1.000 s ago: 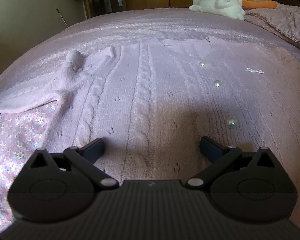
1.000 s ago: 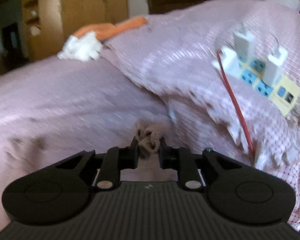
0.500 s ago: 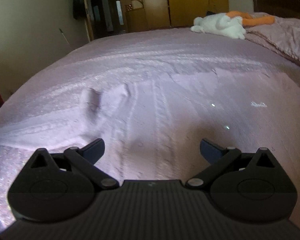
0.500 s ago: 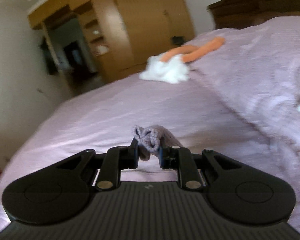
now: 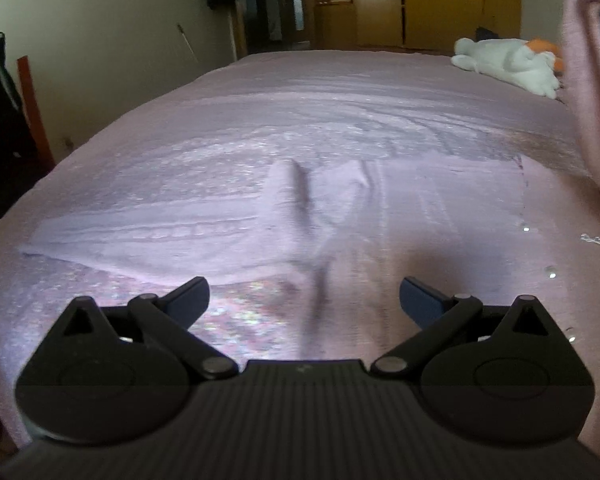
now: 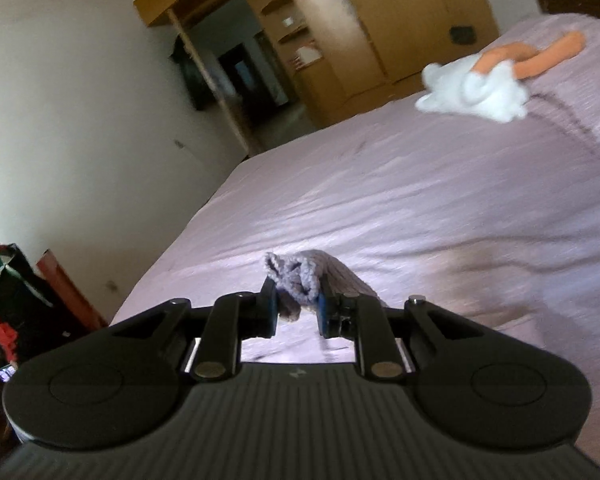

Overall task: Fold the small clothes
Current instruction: 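Lift the sleeve with the right gripper and lay it across the cardigan back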

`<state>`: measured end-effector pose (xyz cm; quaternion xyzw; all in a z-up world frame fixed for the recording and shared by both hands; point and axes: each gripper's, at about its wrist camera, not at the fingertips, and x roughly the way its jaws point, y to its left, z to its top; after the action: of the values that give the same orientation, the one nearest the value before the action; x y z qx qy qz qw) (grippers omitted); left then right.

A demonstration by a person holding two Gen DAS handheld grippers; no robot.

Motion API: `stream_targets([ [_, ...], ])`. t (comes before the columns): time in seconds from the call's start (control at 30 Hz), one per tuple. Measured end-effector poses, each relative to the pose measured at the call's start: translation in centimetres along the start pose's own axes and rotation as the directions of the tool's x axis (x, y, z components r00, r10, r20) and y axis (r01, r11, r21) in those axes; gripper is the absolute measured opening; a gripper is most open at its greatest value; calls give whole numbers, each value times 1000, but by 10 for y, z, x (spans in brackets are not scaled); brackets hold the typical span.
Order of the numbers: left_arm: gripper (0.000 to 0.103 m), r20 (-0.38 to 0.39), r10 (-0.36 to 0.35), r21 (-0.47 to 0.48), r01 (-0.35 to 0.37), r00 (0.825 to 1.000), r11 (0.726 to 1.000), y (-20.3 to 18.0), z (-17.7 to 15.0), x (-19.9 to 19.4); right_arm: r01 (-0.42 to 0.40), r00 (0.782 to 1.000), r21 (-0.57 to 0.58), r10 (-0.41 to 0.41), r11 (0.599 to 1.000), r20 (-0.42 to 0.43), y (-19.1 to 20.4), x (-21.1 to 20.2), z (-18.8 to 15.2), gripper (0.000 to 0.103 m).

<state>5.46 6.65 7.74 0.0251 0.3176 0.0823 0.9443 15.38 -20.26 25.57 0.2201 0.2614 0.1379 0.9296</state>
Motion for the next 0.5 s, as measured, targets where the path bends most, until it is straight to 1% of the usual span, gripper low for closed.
stream_targets([
  [0.07, 103, -3, 8, -2, -8, 1000, 1000, 9, -1, 0, -23, 999, 19, 23, 1000, -34, 18, 25, -17, 20],
  [0.2, 103, -21, 11, -35, -12, 1000, 999, 26, -5, 6, -54, 994, 81, 62, 995, -95, 30, 66, -60, 20],
  [0.27, 103, -38, 15, -51, -17, 999, 999, 32, -7, 11, -49, 991, 99, 61, 994, -120, 34, 92, -82, 20],
  [0.3, 103, -46, 18, -57, -21, 999, 998, 34, -9, 13, -45, 990, 103, 58, 994, -131, 20, 97, -90, 20],
  [0.33, 103, -46, 20, -62, -23, 999, 998, 37, -10, 15, -43, 988, 100, 57, 994, -141, 23, 106, -101, 20],
  [0.47, 103, -29, 34, -78, -36, 999, 996, 44, -13, 16, -66, 979, 78, 80, 995, -187, 12, 141, -131, 22],
  [0.5, 103, -29, 37, -82, -39, 999, 996, 45, -14, 15, -83, 976, 62, 94, 995, -197, 12, 148, -137, 28],
])
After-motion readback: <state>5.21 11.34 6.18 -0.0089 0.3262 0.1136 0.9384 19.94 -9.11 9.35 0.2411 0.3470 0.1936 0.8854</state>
